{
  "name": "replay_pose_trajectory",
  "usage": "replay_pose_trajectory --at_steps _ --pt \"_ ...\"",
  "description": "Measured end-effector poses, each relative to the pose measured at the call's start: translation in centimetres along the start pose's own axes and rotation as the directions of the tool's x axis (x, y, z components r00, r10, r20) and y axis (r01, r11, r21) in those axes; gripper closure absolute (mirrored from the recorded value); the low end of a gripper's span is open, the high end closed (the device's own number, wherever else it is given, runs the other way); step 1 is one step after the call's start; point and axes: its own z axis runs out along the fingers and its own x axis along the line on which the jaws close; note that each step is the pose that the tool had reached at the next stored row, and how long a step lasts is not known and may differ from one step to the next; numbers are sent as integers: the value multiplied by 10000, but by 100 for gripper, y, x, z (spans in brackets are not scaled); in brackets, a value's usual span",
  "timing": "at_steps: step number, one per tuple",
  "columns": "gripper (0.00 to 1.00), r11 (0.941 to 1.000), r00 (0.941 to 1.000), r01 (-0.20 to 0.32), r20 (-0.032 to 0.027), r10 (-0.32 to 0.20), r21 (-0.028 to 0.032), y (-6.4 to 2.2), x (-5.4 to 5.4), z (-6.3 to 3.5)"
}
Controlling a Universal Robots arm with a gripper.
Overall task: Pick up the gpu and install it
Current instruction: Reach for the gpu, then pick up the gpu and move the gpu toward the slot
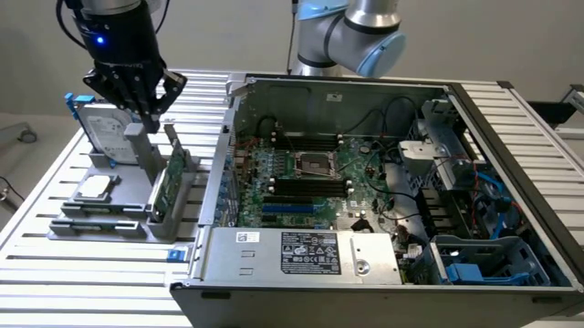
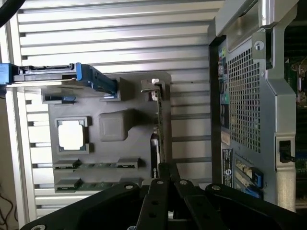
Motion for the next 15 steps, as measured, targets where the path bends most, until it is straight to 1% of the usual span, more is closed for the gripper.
replay_pose_trajectory --at_steps 4,5,6,7,15 --pt "89 10000 10000 9 -11 -9 0 -48 41 35" --pt "89 10000 10000 15 -6 -15 -1 -56 53 40" --pt "89 10000 10000 25 21 -25 1 -60 78 40" --pt "89 10000 10000 24 37 -24 -7 -60 79 42" --pt "89 10000 10000 26 36 -26 -6 -61 79 41"
